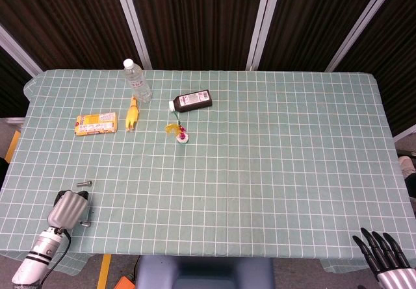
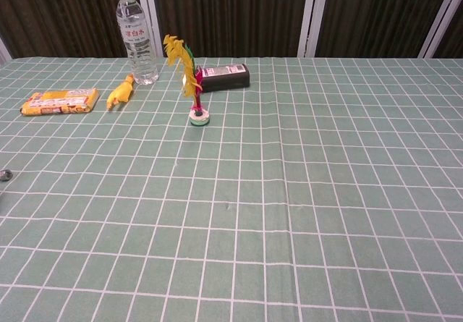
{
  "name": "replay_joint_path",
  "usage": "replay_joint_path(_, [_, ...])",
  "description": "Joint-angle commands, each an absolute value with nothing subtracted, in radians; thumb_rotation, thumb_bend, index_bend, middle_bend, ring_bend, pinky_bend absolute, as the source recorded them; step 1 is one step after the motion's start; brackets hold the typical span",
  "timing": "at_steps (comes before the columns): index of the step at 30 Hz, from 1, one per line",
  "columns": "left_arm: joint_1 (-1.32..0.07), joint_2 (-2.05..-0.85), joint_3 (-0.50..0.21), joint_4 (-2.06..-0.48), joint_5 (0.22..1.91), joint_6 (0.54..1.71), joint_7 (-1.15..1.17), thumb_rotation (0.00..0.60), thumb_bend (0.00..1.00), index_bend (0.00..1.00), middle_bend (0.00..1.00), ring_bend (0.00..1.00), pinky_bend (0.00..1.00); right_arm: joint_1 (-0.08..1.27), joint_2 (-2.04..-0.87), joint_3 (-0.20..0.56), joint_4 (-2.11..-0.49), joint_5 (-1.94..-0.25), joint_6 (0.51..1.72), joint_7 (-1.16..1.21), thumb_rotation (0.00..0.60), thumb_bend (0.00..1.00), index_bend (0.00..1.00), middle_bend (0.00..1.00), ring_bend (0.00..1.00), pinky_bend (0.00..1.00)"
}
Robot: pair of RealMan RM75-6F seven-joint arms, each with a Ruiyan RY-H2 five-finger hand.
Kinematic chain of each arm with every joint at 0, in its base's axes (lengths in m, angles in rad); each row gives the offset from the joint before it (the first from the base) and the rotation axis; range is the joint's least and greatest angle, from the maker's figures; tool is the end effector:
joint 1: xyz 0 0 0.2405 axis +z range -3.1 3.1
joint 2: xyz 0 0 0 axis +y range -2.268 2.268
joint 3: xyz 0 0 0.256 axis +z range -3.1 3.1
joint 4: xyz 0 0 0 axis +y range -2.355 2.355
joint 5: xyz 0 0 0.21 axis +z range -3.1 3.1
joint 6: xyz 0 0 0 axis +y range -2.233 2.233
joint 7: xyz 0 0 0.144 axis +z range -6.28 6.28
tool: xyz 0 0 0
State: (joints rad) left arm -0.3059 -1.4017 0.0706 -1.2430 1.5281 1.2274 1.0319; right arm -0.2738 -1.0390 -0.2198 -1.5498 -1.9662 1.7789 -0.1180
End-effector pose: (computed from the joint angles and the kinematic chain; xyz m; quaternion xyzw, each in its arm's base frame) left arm -0.3289 0.2276 0.0503 -0.8183 0.0324 -0.0255 0.5732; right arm -0.2944 -0.0080 0.1677 0.6871 -0.3548 0.3275 0.5430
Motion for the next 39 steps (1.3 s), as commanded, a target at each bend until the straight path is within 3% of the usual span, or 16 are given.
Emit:
replay_joint_path(1, [-0.302,-1.385,0.073,-1.27,1.531,1.234,1.019,0.6,0.41,0.36,1.0,1.0,1.0,-0.274,-1.04,-0.219,-1.55,-1.965,1.778,-0.119,0.6,0.18,0.0,0.0,0.0,0.0])
replay_joint_path(8, [-0.31,-1.32,0.063,-1.408,1.558,1.26,0.829,0.6,0.41,0.35,1.0,1.0,1.0,-0.274,-1.044,-0.219,-1.552,-1.965,1.77,-0.129,0.6,0.18,0.0,0.0,0.0,0.0])
replay_joint_path(13, [-0.361,-1.289,-0.012,-1.492,1.448,1.164,0.611,0.6,0.4,0.35,1.0,1.0,1.0,-0.275,-1.043,-0.218,-1.552,-1.965,1.773,-0.127,0.6,0.18,0.0,0.0,0.0,0.0])
replay_joint_path(16, [-0.396,-1.313,-0.064,-1.45,1.41,1.139,0.538,0.6,0.39,0.37,1.0,1.0,1.0,-0.273,-1.041,-0.217,-1.553,-1.961,1.77,-0.124,0.6,0.18,0.0,0.0,0.0,0.0])
replay_joint_path(22, [-0.426,-1.392,-0.089,-1.324,1.336,1.077,0.502,0.6,0.36,0.42,1.0,1.0,1.0,-0.275,-1.034,-0.214,-1.556,-1.959,1.782,-0.113,0.6,0.18,0.0,0.0,0.0,0.0])
replay_joint_path(27, [-0.423,-1.362,-0.092,-1.382,1.192,0.994,0.54,0.6,0.35,0.4,1.0,1.0,1.0,-0.276,-1.035,-0.215,-1.552,-1.961,1.783,-0.109,0.6,0.18,0.0,0.0,0.0,0.0])
replay_joint_path(39, [-0.441,-1.362,-0.099,-1.38,1.078,0.989,0.582,0.6,0.34,0.4,1.0,1.0,1.0,-0.279,-1.036,-0.217,-1.55,-1.967,1.784,-0.115,0.6,0.18,0.0,0.0,0.0,0.0])
